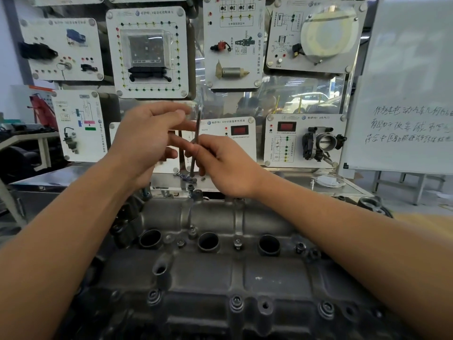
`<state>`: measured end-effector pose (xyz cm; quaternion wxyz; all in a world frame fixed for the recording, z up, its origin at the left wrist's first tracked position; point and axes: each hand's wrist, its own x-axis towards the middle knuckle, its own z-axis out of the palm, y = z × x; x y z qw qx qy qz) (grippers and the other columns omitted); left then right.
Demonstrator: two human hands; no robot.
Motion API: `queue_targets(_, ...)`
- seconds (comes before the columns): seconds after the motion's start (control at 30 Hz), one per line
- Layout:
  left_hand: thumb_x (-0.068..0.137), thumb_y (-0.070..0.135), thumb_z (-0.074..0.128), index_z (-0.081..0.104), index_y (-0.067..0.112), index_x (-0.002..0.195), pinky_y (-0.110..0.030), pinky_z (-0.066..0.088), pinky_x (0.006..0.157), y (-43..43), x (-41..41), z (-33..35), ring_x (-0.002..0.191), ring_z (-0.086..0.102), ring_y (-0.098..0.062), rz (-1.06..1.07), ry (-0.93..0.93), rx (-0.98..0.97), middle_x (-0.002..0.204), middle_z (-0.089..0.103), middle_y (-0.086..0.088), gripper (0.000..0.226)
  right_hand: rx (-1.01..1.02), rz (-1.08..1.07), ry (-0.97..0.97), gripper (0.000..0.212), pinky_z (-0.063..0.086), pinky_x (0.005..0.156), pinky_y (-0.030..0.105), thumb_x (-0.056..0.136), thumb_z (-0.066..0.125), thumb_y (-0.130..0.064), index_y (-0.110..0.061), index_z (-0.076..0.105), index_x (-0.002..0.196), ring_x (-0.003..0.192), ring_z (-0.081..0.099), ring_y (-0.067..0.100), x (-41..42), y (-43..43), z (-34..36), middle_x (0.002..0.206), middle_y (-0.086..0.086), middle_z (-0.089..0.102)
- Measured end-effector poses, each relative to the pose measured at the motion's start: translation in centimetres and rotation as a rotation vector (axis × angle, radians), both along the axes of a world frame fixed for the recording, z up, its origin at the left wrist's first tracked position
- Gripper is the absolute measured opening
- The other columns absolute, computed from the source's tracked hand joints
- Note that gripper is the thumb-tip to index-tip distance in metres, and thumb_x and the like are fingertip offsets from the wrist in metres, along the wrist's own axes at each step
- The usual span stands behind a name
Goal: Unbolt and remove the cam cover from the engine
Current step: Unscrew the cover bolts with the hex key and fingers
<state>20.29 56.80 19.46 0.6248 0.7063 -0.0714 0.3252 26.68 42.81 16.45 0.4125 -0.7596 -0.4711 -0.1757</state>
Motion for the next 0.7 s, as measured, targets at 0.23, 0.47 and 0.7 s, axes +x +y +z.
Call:
queue_targets(0.23, 0.089, 0.004, 0.062, 0.074, 0.026, 0.096, -0.022, 0.051, 0.061, 1.9, 0.5, -1.2, 0.079, 0.072, -0.004, 0.12, 0.339, 0.634, 0.085, 0.077, 0.011, 0.026, -0.017, -0.045, -0.005, 0.029, 0.049, 0.069, 0.04, 0.105, 0.045, -0.016, 0.002, 0.064, 0.092, 0.071, 0.061, 0.029, 0.4, -0.4, 0.1, 0.074, 0.013, 0.062)
queue_targets(0.47, 0.091, 0.027, 0.07, 0.071, 0.03, 0.107, -0.025, 0.053, 0.066, 0.3, 1.0, -0.9, 0.079, 0.072, -0.003, 0.045, 0.089, 0.47, 0.087, 0.077, 0.012, 0.017, 0.003, -0.058, 0.143, 0.029, 0.043, 0.053, 0.018, 0.105, 0.044, -0.018, -0.003, 0.067, 0.094, 0.064, 0.056, 0.013, 1.1, -3.0, 2.1, 0.072, 0.008, 0.06)
queue_targets(0.7, 0.098, 0.042, 0.059, 0.066, 0.04, 0.103, -0.024, 0.055, 0.064, -3.1, 3.0, 3.3, 0.081, 0.071, -0.006, -0.104, 0.035, 0.47, 0.094, 0.075, 0.017, 0.009, -0.185, -0.169, -0.002, 0.029, 0.045, 0.066, 0.034, 0.104, 0.047, -0.021, -0.006, 0.064, 0.086, 0.069, 0.059, 0.023, 1.4, -5.8, 1.9, 0.072, 0.008, 0.065)
